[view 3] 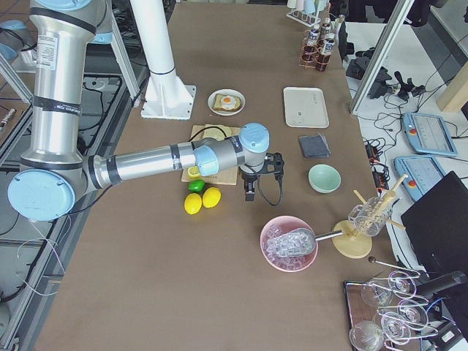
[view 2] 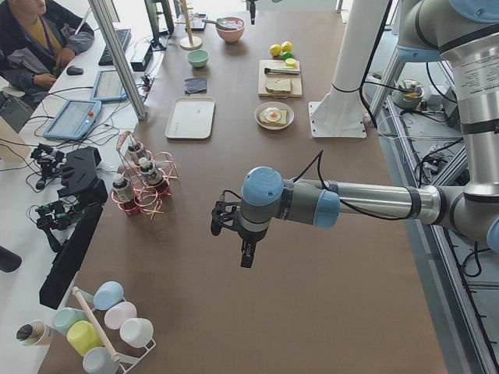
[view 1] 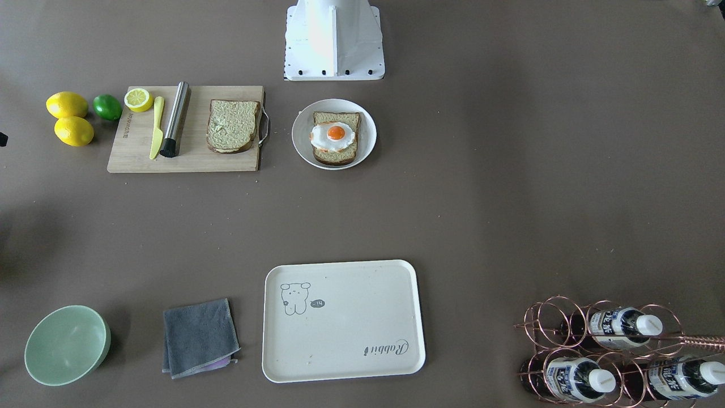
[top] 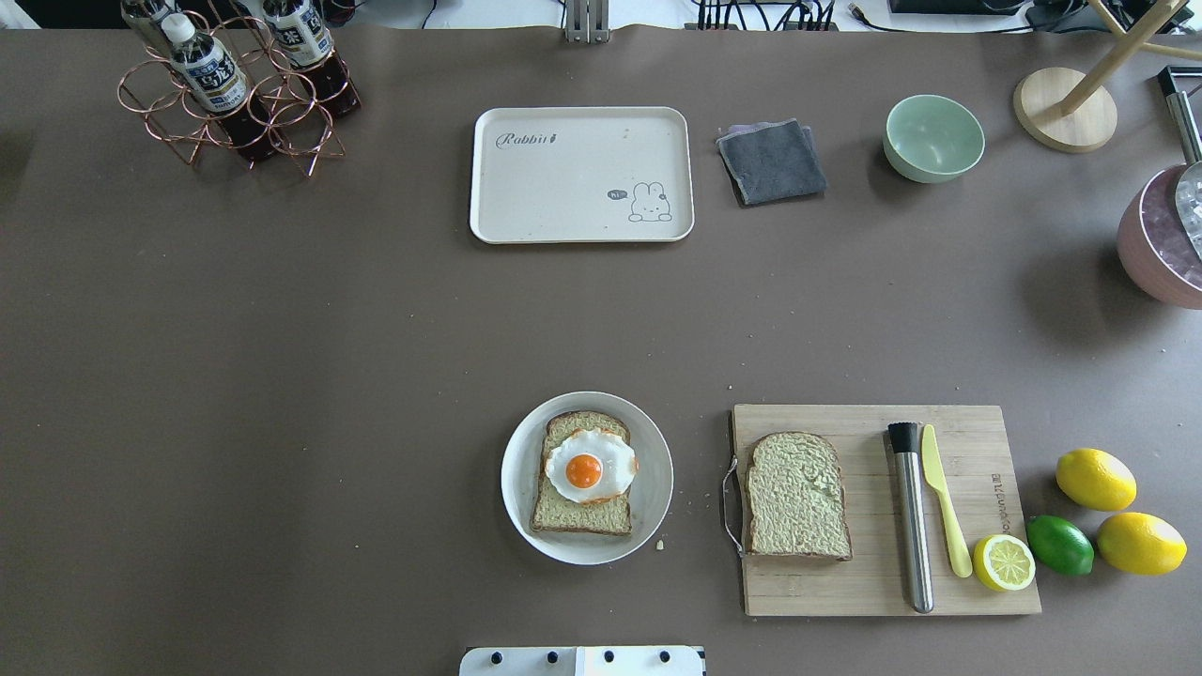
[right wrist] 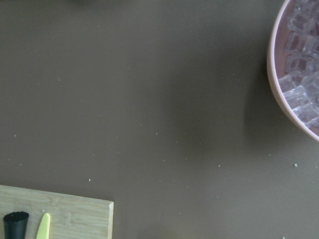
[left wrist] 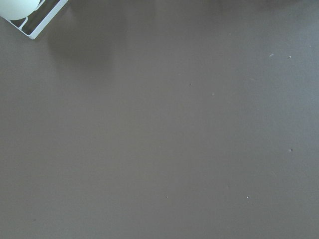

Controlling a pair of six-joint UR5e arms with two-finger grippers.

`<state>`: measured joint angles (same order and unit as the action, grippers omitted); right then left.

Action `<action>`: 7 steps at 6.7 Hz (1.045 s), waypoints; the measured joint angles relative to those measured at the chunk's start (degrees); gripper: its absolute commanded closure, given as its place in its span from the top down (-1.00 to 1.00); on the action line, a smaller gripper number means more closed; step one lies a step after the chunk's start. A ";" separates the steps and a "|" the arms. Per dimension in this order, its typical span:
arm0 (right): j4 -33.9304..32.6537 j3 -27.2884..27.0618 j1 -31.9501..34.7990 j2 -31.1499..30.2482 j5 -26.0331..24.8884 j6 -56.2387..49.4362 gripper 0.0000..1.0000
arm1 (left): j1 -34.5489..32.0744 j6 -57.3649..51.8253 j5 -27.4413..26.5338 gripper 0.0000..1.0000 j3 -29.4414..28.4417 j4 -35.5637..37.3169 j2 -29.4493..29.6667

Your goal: Make sandwich and place on tray

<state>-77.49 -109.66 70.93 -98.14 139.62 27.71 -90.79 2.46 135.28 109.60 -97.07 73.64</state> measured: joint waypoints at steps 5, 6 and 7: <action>16.59 -5.00 -22.08 0.26 -9.74 33.85 0.99 | 0.06 0.00 1.64 0.95 0.08 0.00 -0.07; 16.71 -7.31 -27.25 0.37 -14.14 39.18 1.00 | 0.08 0.02 1.65 0.95 0.00 -0.01 -0.07; 16.75 -8.86 -31.46 0.63 -17.86 42.33 1.00 | 0.08 0.06 1.65 0.95 -0.08 0.02 -0.07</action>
<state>-60.75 -118.52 39.48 -97.51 121.77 70.03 -90.71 2.52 136.93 109.52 -97.05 73.57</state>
